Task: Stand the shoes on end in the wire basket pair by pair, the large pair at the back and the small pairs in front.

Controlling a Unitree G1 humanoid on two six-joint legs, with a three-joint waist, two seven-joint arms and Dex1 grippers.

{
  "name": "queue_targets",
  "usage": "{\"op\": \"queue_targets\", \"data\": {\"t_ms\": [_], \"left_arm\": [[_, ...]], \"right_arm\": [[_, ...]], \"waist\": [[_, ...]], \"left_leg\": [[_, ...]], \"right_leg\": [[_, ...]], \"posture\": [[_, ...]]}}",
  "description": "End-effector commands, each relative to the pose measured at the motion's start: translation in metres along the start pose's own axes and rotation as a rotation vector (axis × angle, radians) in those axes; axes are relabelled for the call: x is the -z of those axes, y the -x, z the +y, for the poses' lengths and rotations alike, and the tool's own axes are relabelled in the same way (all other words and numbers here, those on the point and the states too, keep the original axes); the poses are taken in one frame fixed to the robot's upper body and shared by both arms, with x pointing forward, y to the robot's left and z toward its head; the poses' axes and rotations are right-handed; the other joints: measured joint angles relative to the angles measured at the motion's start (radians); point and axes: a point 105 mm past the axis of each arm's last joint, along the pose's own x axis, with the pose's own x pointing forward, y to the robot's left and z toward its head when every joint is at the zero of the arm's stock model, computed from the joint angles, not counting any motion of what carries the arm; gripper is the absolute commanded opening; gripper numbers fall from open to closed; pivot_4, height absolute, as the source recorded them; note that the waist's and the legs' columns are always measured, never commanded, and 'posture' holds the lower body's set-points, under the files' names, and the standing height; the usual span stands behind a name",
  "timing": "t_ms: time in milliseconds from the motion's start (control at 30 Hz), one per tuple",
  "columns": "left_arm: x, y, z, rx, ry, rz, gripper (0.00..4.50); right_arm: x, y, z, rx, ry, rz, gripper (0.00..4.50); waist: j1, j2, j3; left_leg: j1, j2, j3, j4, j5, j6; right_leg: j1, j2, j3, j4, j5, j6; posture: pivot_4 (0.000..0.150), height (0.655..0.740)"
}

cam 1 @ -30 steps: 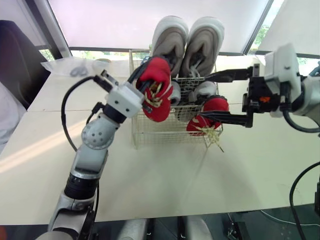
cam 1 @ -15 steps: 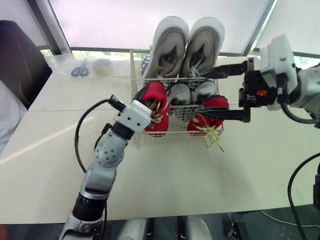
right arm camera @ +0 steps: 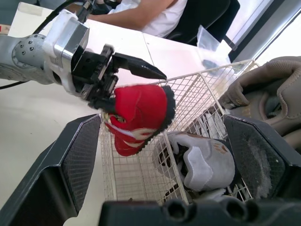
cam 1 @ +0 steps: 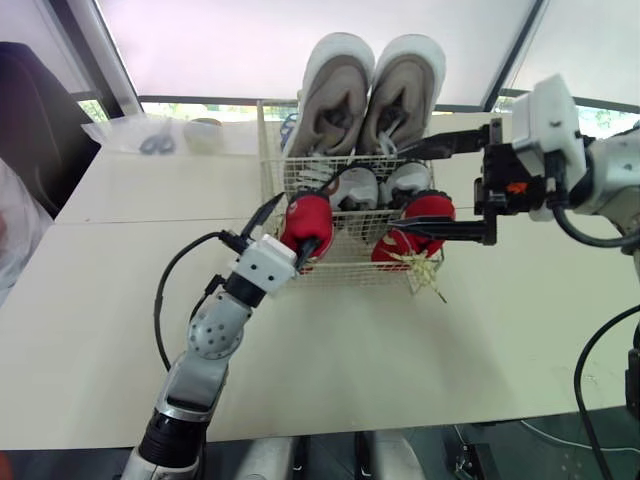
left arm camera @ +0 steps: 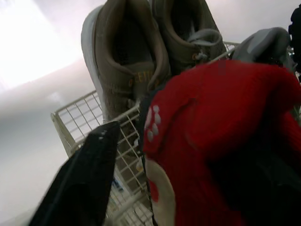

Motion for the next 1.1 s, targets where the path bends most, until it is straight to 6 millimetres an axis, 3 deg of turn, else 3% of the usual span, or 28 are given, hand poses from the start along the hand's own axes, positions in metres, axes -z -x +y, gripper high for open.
{"op": "queue_targets", "data": {"t_ms": [33,233,333,500,700,900,1100], "left_arm": [[0.011,0.011,0.024,-0.067,0.02,0.074,4.4],[0.006,0.023,0.026,0.041,0.239,0.092,4.4],[0.003,0.034,0.022,0.18,0.304,0.145,4.4],[0.004,0.049,0.028,0.317,0.308,0.225,4.4],[-0.001,0.061,0.048,0.458,0.354,0.318,4.4],[-0.016,0.056,0.088,0.507,0.292,0.392,4.4],[-0.029,0.048,0.11,0.524,0.354,0.385,4.4]], "right_arm": [[-0.007,0.011,-0.003,0.042,0.043,-0.006,4.5],[-0.003,0.014,-0.004,0.059,0.04,-0.003,4.5],[-0.001,0.014,-0.006,0.067,0.045,-0.004,4.5],[0.002,0.016,-0.008,0.082,0.057,-0.003,4.5],[0.007,0.024,-0.01,0.118,0.064,0.019,4.5],[0.02,0.051,-0.007,0.186,0.021,0.112,4.5],[0.029,0.074,-0.002,0.241,-0.027,0.18,4.5]], "waist": [[0.0,0.0,0.0],[-0.002,0.0,0.0],[-0.002,0.001,0.0],[-0.001,0.002,0.001],[-0.001,0.002,0.002],[0.001,0.002,0.003],[-0.002,0.004,0.003]], "left_leg": [[0.0,0.0,0.0,0.0,0.0,0.0],[0.0,0.001,0.0,0.0,0.0,0.0],[-0.001,0.002,0.0,-0.001,0.0,0.0],[-0.001,0.002,0.001,-0.002,0.0,0.0],[-0.003,0.003,0.001,-0.003,0.0,0.0],[-0.004,0.003,0.001,-0.004,0.0,0.0],[-0.004,0.003,0.002,-0.006,0.0,0.0]], "right_leg": [[0.0,0.0,0.0,0.0,0.0,0.0],[-0.001,0.0,-0.001,0.0,0.0,0.0],[-0.001,0.0,-0.002,-0.001,0.0,0.0],[-0.002,0.0,-0.002,-0.003,0.0,-0.001],[-0.005,0.0,-0.003,-0.005,0.001,-0.002],[-0.007,0.0,-0.003,-0.005,0.001,-0.002],[-0.006,-0.001,-0.003,-0.006,0.001,-0.002]], "posture": [[0.15,0.74],[0.15,0.74],[0.15,0.74],[0.15,0.74],[0.15,0.74],[0.15,0.74],[0.15,0.74]]}}
